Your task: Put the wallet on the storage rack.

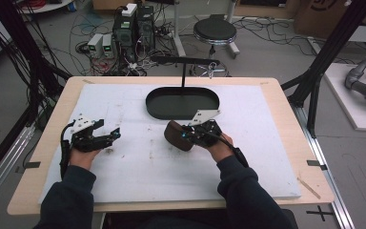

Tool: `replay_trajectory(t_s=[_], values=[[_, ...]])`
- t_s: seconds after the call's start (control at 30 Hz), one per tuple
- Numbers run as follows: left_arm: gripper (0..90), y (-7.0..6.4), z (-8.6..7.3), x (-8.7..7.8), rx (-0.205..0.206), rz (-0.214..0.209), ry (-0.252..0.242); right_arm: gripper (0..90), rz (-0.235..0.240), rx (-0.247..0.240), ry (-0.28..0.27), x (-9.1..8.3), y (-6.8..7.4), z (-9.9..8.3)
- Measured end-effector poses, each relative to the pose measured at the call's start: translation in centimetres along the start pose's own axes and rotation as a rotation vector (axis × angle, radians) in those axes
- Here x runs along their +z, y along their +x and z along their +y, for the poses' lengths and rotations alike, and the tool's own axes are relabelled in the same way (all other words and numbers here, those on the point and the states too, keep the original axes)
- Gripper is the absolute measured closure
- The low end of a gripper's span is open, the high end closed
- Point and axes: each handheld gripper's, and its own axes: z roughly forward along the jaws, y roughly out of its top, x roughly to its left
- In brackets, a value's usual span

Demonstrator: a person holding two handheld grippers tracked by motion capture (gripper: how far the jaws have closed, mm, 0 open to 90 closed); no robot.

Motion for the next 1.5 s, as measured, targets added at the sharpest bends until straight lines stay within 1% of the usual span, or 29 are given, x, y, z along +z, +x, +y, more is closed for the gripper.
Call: replay_trajectory(t_s=[0.03, 0.17, 0.27, 0.33, 0.4, 0.6, 0.63, 0.77, 0.87, 0.9, 0.97, 1.07, 1.13, 1.2, 1.23, 1.3, 1.33, 1.37, 1.4, 1.43, 1.47, 1.5], values=[[23.5, 0.0, 0.0, 0.0, 0.0, -0.001, 0.001, 77.5, 0.013, -0.018, -0.007, 0.1, 0.4, 0.1], [23.5, 0.0, 0.0, 0.0, -0.001, 0.0, 0.001, 75.4, 0.034, -0.032, -0.012, 0.2, 0.7, 0.3], [23.5, 0.0, 0.0, 0.0, -0.001, -0.003, 0.001, 73.9, 0.035, -0.035, -0.01, 0.1, 0.8, 0.3], [23.5, 0.0, 0.0, 0.0, 0.0, -0.003, 0.001, 72.9, 0.045, -0.024, -0.012, 0.1, 0.8, 0.2], [23.5, 0.0, 0.0, 0.0, 0.0, -0.004, 0.001, 69.1, 0.057, -0.014, -0.016, 0.0, 0.7, 0.2], [23.5, 0.0, 0.0, 0.0, -0.001, -0.005, 0.0, 64.7, 0.047, -0.008, -0.025, -0.1, 0.8, 0.2], [23.5, 0.0, 0.0, 0.0, 0.0, -0.006, 0.002, 64.0, 0.041, -0.016, -0.03, -0.1, 0.7, 0.2], [23.5, 0.0, 0.0, 0.0, -0.001, -0.005, 0.001, 62.0, 0.043, -0.008, -0.033, -0.1, 0.7, 0.2], [23.5, 0.0, 0.0, 0.0, -0.001, -0.006, 0.003, 55.7, 0.037, 0.001, -0.025, 0.0, 0.7, 0.1], [23.5, 0.0, 0.0, 0.0, -0.001, -0.005, 0.002, 53.8, 0.032, -0.004, -0.026, 0.2, 0.6, 0.1], [23.5, 0.0, 0.0, 0.0, -0.004, -0.005, 0.0, 51.4, 0.04, 0.009, -0.013, 0.4, 0.7, 0.0], [23.5, 0.0, 0.0, 0.0, -0.003, -0.006, 0.0, 45.3, 0.046, 0.008, -0.003, 0.7, 0.7, -0.1], [23.5, 0.0, 0.0, 0.1, 0.0, -0.01, -0.001, 40.1, 0.044, 0.003, 0.011, 1.0, 0.9, -0.1], [23.5, -0.1, 0.0, 0.0, 0.001, -0.011, -0.003, 37.0, 0.054, 0.014, 0.034, 1.4, 0.9, -0.3], [23.5, -0.1, 0.0, 0.0, 0.003, -0.011, -0.004, 35.9, 0.056, 0.012, 0.047, 1.7, 0.9, -0.4], [23.5, -0.1, 0.0, 0.0, 0.003, -0.013, -0.009, 36.2, 0.069, 0.019, 0.071, 2.3, 0.9, -0.6], [23.5, -0.1, 0.0, 0.0, 0.003, -0.013, -0.009, 36.2, 0.069, 0.019, 0.071, 2.3, 0.9, -0.6], [23.5, 0.0, 0.0, -0.1, 0.004, -0.012, -0.01, 43.4, 0.083, 0.017, 0.099, 2.7, 0.9, -0.8], [23.5, 0.0, 0.0, -0.1, 0.004, -0.012, -0.01, 43.4, 0.083, 0.017, 0.099, 2.7, 0.9, -0.8], [23.5, 0.0, 0.0, -0.1, 0.003, -0.014, -0.01, 50.1, 0.085, 0.014, 0.108, 2.9, 0.9, -0.8], [23.5, 0.0, 0.0, -0.1, 0.003, -0.014, -0.012, 61.9, 0.081, 0.026, 0.111, 2.9, 0.9, -0.8], [23.5, 0.0, 0.0, -0.1, 0.003, -0.014, -0.012, 64.0, 0.08, 0.031, 0.109, 2.8, 0.8, -0.8]])
